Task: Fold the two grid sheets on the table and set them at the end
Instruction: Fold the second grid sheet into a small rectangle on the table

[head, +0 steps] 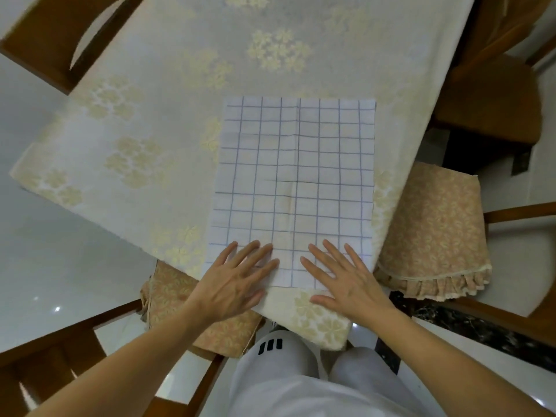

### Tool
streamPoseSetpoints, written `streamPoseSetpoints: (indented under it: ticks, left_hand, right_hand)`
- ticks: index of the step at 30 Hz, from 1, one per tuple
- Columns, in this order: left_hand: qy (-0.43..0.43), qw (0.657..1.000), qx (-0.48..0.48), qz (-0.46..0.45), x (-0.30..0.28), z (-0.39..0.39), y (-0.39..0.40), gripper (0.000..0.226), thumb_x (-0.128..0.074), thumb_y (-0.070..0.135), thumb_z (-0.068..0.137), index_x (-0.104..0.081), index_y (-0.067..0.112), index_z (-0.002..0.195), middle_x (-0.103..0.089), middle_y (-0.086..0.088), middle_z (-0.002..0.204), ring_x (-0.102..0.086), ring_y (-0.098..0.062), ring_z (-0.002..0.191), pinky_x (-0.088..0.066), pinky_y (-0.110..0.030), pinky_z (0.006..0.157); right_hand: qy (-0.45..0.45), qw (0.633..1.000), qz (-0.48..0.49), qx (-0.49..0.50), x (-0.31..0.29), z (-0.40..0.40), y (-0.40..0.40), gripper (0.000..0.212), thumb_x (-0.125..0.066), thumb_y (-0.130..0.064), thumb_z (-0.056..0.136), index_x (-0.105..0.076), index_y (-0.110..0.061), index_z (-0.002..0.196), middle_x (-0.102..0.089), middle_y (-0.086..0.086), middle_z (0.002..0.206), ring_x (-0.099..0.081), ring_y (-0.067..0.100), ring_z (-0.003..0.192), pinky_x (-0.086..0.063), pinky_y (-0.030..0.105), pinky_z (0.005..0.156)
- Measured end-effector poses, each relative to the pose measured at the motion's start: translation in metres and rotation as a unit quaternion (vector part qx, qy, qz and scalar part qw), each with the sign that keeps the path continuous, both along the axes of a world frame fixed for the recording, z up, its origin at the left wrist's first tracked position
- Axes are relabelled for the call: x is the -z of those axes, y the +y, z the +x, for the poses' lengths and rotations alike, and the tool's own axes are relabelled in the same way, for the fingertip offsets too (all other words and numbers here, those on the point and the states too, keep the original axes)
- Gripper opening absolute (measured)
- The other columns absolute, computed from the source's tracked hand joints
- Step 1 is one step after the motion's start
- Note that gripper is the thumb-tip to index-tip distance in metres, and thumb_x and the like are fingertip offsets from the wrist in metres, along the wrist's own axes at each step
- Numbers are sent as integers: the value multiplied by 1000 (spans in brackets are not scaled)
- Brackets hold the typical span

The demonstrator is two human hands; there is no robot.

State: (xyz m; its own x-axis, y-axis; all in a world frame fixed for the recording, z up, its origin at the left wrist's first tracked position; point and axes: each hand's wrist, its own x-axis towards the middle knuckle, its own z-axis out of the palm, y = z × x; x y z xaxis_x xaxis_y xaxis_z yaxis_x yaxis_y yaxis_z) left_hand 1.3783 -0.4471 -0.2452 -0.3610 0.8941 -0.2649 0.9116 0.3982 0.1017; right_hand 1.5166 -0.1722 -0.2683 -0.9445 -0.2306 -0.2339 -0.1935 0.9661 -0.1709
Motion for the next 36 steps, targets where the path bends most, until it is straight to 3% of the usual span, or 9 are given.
streamPoseSetpoints:
  ticks: [3,9,15,20,25,31,34,36]
  left_hand:
    - [4,1000,11,10,6,-4,-2,64,-40,54,98,-28,27,154,-26,-7,162,-31,-29,146,-32,-57,113]
    - [8,999,16,35,11,-8,-4,51,-28,40,104,-33,23,153,-34,-5,159,-37,-29,143,-34,-55,112]
    - [-4,999,18,42,14,-8,-4,52,-35,43,104,-36,21,151,-33,-6,159,-36,-31,143,-34,-58,110]
    - [-5,999,1,46,12,-6,-1,54,-40,47,102,-41,20,149,-36,-5,158,-38,-31,142,-35,-59,108]
    - [-13,999,-21,29,9,-4,3,61,-40,53,98,-42,19,148,-39,-4,156,-40,-27,141,-36,-57,109]
    - [-26,996,-67,46,10,-3,10,55,-42,33,92,-48,16,144,-49,-3,149,-47,-27,136,-40,-54,107]
    - [-28,993,-92,69,7,0,15,52,-41,28,91,-52,16,140,-52,-3,146,-49,-27,133,-42,-51,106]
    - [-25,992,-98,79,4,3,14,52,-40,27,92,-52,16,141,-54,-3,145,-51,-27,132,-42,-49,105]
  right_hand:
    - [28,1000,2,-4,9,3,-2,70,-34,-64,96,-21,-32,156,-16,-1,165,-15,27,151,-21,56,117]
    - [154,988,-4,-9,19,5,-4,48,-43,-45,103,-45,-25,147,-37,2,156,-34,31,144,-37,59,108]
    - [224,974,-21,2,25,2,-8,37,-56,-31,101,-58,-23,137,-51,-1,147,-46,33,136,-39,61,104]
    - [225,971,-62,55,23,-1,-14,29,-67,-20,93,-67,-22,122,-61,-6,136,-53,34,130,-39,61,104]
    - [213,950,-165,156,14,-9,-22,27,-53,-29,96,-74,-20,111,-66,-5,128,-57,29,126,-39,56,107]
    - [205,939,-205,187,9,-9,-22,36,-45,-37,102,-74,-19,112,-66,-1,127,-56,27,126,-43,58,104]
    - [172,953,-175,175,5,-8,-24,42,-48,-45,98,-65,-20,126,-60,-1,137,-48,26,134,-38,58,109]
    - [107,977,-118,141,2,-6,-25,65,-50,-59,92,-45,-25,146,-44,-2,152,-33,23,145,-27,56,116]
